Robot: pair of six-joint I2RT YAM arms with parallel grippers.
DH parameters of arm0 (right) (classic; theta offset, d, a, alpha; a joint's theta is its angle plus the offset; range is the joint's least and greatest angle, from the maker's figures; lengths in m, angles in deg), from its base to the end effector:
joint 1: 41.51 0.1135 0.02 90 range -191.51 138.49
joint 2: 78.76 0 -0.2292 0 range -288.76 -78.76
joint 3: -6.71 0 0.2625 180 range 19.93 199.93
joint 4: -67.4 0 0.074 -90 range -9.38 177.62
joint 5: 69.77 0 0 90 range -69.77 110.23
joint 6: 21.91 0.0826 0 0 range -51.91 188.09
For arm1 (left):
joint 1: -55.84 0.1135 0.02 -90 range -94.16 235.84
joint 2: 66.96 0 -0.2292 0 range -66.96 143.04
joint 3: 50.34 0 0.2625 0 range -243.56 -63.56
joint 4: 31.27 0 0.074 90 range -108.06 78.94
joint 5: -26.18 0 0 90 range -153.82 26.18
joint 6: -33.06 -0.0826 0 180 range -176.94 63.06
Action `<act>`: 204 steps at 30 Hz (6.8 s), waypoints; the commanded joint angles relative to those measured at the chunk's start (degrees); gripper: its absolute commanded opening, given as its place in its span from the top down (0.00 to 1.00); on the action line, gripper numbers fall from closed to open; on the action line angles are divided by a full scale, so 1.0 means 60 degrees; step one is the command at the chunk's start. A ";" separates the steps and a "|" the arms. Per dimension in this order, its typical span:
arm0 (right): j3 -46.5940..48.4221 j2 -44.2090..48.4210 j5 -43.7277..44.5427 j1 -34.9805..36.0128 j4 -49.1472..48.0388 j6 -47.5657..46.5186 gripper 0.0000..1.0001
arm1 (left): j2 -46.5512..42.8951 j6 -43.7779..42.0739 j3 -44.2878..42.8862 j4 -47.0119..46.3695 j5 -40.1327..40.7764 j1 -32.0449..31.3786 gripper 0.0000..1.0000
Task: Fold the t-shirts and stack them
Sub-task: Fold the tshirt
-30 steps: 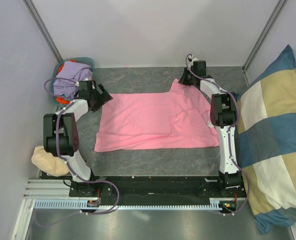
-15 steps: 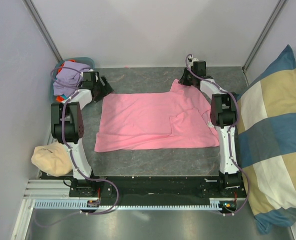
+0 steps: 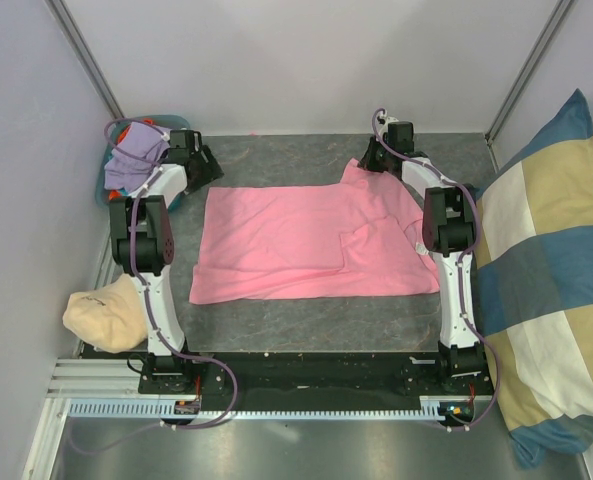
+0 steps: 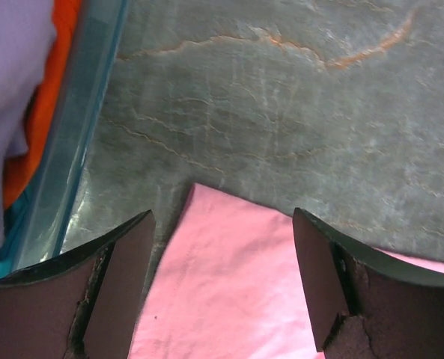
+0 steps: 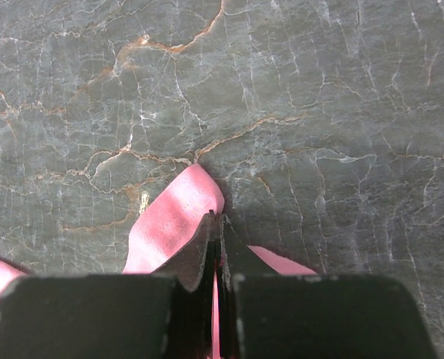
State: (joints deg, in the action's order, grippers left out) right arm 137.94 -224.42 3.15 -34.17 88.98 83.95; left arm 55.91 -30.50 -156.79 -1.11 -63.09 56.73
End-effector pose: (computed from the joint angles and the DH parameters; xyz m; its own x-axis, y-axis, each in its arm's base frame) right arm 0.5793 0.0991 0.0875 -0.6587 0.1785 -0.7309 -0.1848 0.9033 0.3872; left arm 0.5037 0.0089 0.1181 -0.6395 -0.4552 -0.6196 -0.3451 0.8901 -0.2978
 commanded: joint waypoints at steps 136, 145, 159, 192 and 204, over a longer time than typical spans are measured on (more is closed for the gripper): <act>-0.0451 0.0532 -0.0288 -0.0153 0.0057 -0.0197 1.00 | 0.1700 -0.2663 -0.1527 0.1555 0.3218 -0.1056 0.98; -0.0772 0.1381 -0.0157 -0.0167 -0.0104 -0.0167 1.00 | 0.1261 -0.2634 -0.1454 0.1482 0.3130 -0.1100 0.98; -0.1812 0.3139 0.0049 -0.0182 -0.0046 -0.0109 1.00 | -0.0218 -0.2151 -0.0532 0.1467 0.2529 -0.1114 0.98; -0.8316 0.8750 0.2788 -0.0182 0.0599 0.0814 1.00 | -0.3617 -0.1740 0.3203 0.1028 0.2163 -0.1114 0.98; -0.8858 0.9598 0.3564 -0.0182 0.1126 0.0858 1.00 | -0.3969 -0.1755 0.3570 0.1115 0.2163 -0.1114 0.98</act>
State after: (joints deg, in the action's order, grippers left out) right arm 86.16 -171.12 22.03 -34.98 94.92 88.34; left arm 35.58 -42.20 -136.13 6.65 -50.54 49.98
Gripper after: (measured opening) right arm 0.007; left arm 0.042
